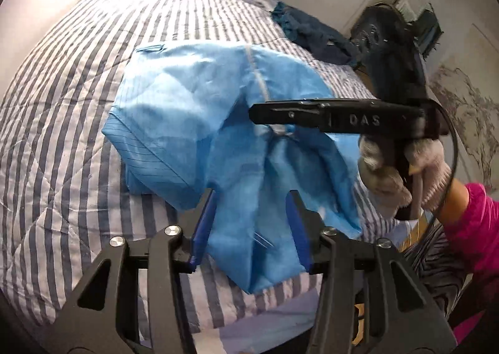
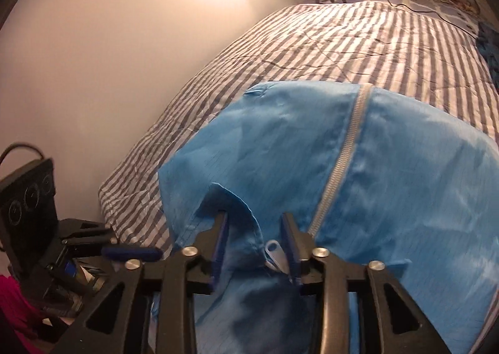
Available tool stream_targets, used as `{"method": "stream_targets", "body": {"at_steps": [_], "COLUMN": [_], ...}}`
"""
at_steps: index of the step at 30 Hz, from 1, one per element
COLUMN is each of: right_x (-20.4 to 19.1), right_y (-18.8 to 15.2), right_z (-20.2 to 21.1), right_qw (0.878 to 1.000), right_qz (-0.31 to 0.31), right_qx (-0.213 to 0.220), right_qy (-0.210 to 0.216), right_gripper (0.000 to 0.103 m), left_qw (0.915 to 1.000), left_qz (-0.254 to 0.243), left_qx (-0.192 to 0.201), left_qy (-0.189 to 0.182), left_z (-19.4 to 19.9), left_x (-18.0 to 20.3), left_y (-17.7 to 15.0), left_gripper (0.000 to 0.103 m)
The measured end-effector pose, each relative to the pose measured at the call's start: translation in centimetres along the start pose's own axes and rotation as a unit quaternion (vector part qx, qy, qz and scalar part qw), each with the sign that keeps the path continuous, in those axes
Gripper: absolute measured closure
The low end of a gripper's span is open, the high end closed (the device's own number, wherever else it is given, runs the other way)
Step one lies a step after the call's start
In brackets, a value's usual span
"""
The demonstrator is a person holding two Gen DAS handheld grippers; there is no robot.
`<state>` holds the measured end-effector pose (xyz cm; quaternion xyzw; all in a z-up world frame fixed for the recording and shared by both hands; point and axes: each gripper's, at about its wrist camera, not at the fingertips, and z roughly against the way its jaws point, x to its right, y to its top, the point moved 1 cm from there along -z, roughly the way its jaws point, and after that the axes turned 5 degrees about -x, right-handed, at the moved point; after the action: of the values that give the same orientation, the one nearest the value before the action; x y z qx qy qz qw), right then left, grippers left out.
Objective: Fold large clothes
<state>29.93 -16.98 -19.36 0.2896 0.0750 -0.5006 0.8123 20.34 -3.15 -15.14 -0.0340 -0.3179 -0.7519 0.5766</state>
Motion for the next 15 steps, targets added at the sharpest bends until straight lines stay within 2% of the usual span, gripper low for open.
{"method": "stream_targets", "body": {"at_steps": [3, 6, 7, 9, 12, 14, 15], "right_x": [0.5, 0.1, -0.1, -0.6, -0.9, -0.8, -0.6], "right_y": [-0.5, -0.6, -0.6, -0.7, -1.5, -2.5, -3.4], "right_z": [1.0, 1.6, 1.6, 1.6, 2.9, 4.5, 5.5], "right_qw": [1.000, 1.000, 1.000, 1.000, 0.999, 0.999, 0.998], "right_qz": [-0.008, -0.008, -0.004, 0.001, 0.004, -0.001, -0.009], "right_qx": [0.009, 0.024, 0.024, 0.020, 0.019, 0.021, 0.018], "right_qy": [-0.011, -0.003, -0.004, -0.019, -0.026, -0.038, -0.057], "right_gripper": [0.063, 0.063, 0.063, 0.063, 0.063, 0.061, 0.058], "left_qw": [0.9999, 0.9996, 0.9995, 0.9987, 0.9987, 0.9988, 0.9983], "left_qz": [0.004, 0.024, 0.029, 0.036, 0.048, 0.027, 0.020], "left_qx": [0.003, 0.006, 0.008, 0.009, 0.001, -0.004, -0.009], "left_qy": [-0.009, -0.014, -0.006, 0.035, 0.019, 0.040, 0.053], "left_z": [0.0, -0.6, -0.8, -0.9, -0.2, 0.2, 0.2], "left_x": [0.2, -0.5, -0.8, -1.6, -1.9, -1.1, -0.8], "left_y": [0.2, 1.4, 1.8, 2.1, 1.6, 0.8, 0.3], "left_gripper": [0.057, 0.057, 0.057, 0.057, 0.057, 0.055, 0.055]}}
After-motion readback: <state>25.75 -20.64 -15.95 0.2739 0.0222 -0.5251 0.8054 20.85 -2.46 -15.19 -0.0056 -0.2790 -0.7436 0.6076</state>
